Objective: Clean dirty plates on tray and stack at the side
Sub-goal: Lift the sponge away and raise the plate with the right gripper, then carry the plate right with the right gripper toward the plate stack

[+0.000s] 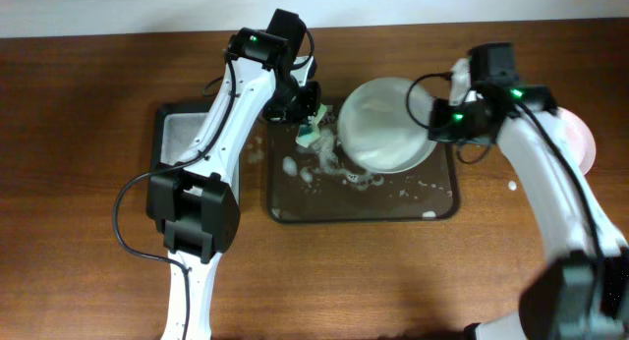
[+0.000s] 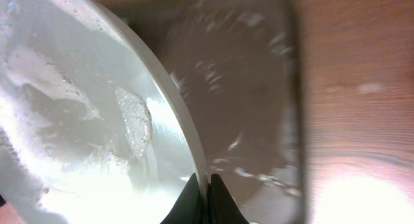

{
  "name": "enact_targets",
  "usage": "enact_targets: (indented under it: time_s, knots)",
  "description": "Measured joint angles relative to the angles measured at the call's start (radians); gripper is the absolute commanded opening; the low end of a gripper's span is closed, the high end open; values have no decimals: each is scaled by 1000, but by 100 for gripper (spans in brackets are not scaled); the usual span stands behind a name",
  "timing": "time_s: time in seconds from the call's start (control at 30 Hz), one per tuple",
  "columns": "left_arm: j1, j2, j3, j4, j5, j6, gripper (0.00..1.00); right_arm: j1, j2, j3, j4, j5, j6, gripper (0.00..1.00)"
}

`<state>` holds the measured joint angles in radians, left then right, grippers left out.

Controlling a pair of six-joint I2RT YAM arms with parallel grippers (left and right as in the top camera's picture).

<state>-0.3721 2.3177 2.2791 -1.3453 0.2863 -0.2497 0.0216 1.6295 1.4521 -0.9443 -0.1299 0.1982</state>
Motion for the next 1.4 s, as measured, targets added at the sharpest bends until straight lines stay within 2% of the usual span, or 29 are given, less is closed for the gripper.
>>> enact_targets:
  time_s: [0.2, 0.33, 0.6, 0.73, 0.97, 1.23, 1.4]
  knots:
    - [0, 0, 0, 2, -32, 0, 0, 0, -164, 0, -66, 259, 0, 4]
    - [0, 0, 0, 10, -37, 0, 0, 25, -185, 0, -101, 427, 15, 4]
    - [0, 0, 0, 24, -38, 0, 0, 275, -174, 0, -114, 856, 141, 4]
    - [0, 0, 0, 25, -38, 0, 0, 366, -110, 0, -114, 1028, 218, 4]
    - [0, 0, 0, 25, -38, 0, 0, 398, -13, 0, -114, 1117, 294, 4]
    - [0, 0, 0, 25, -38, 0, 0, 407, -5, 0, -134, 1206, 327, 4]
    - [0, 0, 0, 26, -41, 0, 0, 478, -5, 0, -141, 1325, 330, 4]
